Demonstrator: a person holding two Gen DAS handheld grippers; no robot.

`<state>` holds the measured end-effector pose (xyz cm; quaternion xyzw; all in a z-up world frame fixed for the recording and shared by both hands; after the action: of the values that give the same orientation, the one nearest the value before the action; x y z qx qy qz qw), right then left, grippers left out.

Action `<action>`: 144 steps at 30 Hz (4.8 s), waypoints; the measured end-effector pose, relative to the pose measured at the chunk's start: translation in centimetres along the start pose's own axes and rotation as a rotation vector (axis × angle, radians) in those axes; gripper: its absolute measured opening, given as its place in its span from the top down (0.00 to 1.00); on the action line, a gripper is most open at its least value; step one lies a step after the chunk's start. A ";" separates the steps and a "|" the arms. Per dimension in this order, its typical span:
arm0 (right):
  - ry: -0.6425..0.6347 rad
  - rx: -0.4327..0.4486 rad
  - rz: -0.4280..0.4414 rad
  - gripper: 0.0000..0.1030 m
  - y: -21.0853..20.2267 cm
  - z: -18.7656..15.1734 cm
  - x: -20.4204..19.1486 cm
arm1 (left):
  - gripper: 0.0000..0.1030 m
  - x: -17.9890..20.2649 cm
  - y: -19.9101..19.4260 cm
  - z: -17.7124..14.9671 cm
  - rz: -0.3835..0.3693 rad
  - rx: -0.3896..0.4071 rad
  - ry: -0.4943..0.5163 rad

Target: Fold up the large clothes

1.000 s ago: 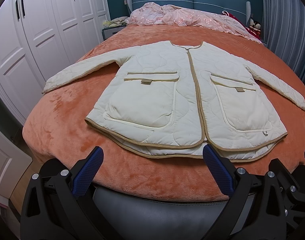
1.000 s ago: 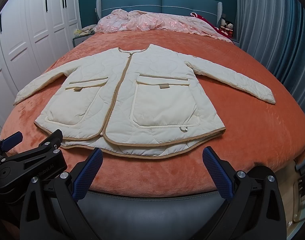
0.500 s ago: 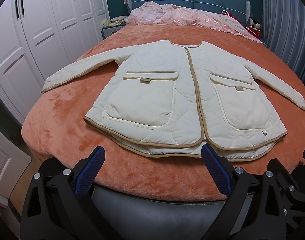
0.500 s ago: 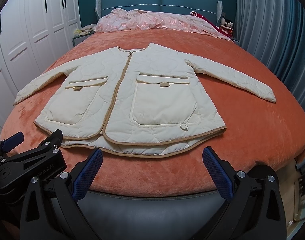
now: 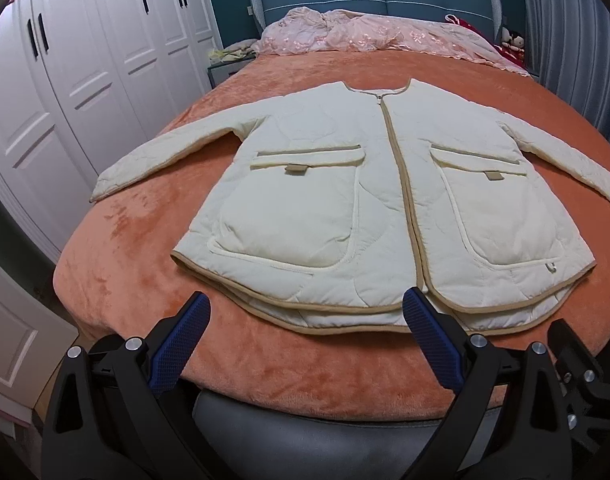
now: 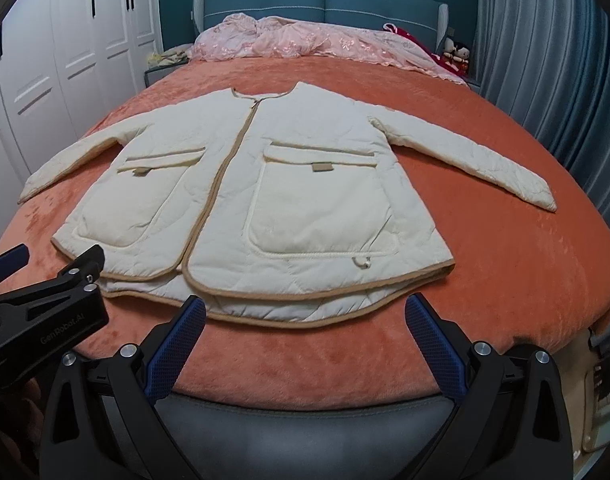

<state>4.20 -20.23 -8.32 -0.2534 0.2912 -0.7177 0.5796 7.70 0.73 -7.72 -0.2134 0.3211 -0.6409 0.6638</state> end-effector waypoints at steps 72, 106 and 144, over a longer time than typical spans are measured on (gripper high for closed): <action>0.255 -0.013 0.328 0.33 25.2 21.7 1.4 | 0.06 -0.8 27.1 17.3 -0.348 -0.200 -0.465; 0.227 0.060 0.072 0.73 25.5 23.3 7.0 | 0.60 -3.9 24.9 20.5 -0.123 -0.004 -0.306; -0.046 -0.005 0.207 0.73 31.5 18.0 -8.6 | 0.09 -9.7 24.6 18.7 -0.206 0.082 -0.511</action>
<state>40.09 -19.04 -18.31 -0.2400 0.3043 -0.6471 0.6566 38.61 10.02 -10.13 -0.3725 0.0936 -0.6430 0.6626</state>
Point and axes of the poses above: each gripper's, at about its wrist camera, not at the fingertips, and y roughly the way its jaws point, x to its right, z to its top, the point moved 10 cm from there along y, roughly the way its jaws point, and after that the axes turned 3 degrees about x, right-handed, at the moved point
